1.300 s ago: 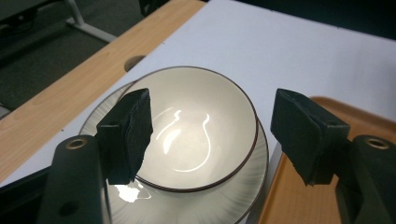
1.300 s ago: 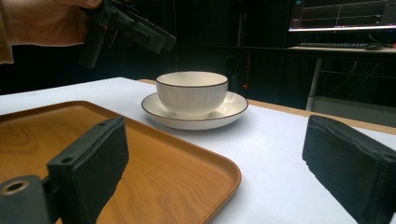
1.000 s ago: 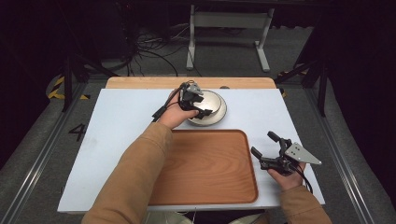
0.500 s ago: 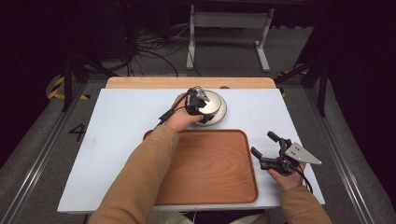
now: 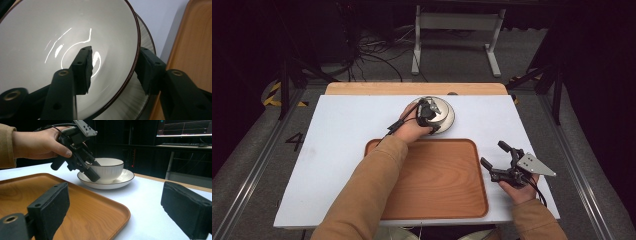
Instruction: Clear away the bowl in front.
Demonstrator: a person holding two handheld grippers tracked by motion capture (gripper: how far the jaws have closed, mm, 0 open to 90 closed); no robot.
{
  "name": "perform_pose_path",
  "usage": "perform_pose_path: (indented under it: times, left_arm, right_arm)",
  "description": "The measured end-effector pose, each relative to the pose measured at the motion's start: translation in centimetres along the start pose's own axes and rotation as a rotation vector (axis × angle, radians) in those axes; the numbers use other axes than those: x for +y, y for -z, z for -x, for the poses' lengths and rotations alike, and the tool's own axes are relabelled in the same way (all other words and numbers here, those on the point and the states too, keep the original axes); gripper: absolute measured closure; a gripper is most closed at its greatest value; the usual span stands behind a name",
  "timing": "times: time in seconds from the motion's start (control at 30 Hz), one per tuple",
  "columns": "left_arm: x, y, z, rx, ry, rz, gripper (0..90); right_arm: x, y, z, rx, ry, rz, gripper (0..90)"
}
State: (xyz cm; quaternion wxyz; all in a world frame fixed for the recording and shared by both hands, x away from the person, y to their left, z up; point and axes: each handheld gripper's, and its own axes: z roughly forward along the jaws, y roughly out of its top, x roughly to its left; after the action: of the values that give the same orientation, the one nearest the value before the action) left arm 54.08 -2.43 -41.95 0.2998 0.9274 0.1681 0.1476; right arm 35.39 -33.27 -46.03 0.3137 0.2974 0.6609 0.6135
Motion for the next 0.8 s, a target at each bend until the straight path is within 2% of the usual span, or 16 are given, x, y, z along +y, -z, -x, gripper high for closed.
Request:
perform_pose_path:
  times: [0.1, 0.13, 0.2, 0.27, 0.37, 0.47, 0.57, 0.8]
  left_arm:
    - [0.1, -0.1, 0.2, 0.007, -0.013, -0.012, 61.4]
    - [0.2, -0.2, 0.3, 0.004, -0.021, -0.018, 61.4]
    - [0.3, -0.2, 0.5, 0.011, -0.039, -0.022, 69.0]
    - [0.5, -0.2, 0.6, 0.008, -0.053, -0.024, 70.9]
    - [0.8, -0.3, 0.9, 0.014, -0.078, -0.034, 79.4]
    - [1.1, -0.2, 1.2, 0.026, -0.094, -0.045, 81.6]
    - [1.3, -0.2, 1.4, 0.037, -0.091, -0.061, 82.7]
    - [1.6, 0.0, 1.5, 0.066, -0.113, -0.063, 82.3]
  right_arm:
    - [0.0, 0.0, 0.0, 0.0, 0.002, 0.0, 8.7]
    - [0.0, 0.0, 0.0, 0.001, 0.002, 0.0, 8.7]
    - [0.0, 0.0, 0.0, 0.0, 0.002, 0.0, 8.6]
    - [0.0, 0.0, 0.0, 0.0, 0.002, 0.0, 8.6]
    - [0.0, 0.0, 0.0, 0.001, 0.002, 0.0, 8.6]
    - [0.0, 0.0, 0.0, 0.002, 0.002, 0.001, 8.6]
    - [0.0, 0.0, 0.0, 0.002, 0.003, 0.002, 8.5]
    - [0.0, 0.0, 0.0, 0.001, 0.001, 0.002, 8.4]
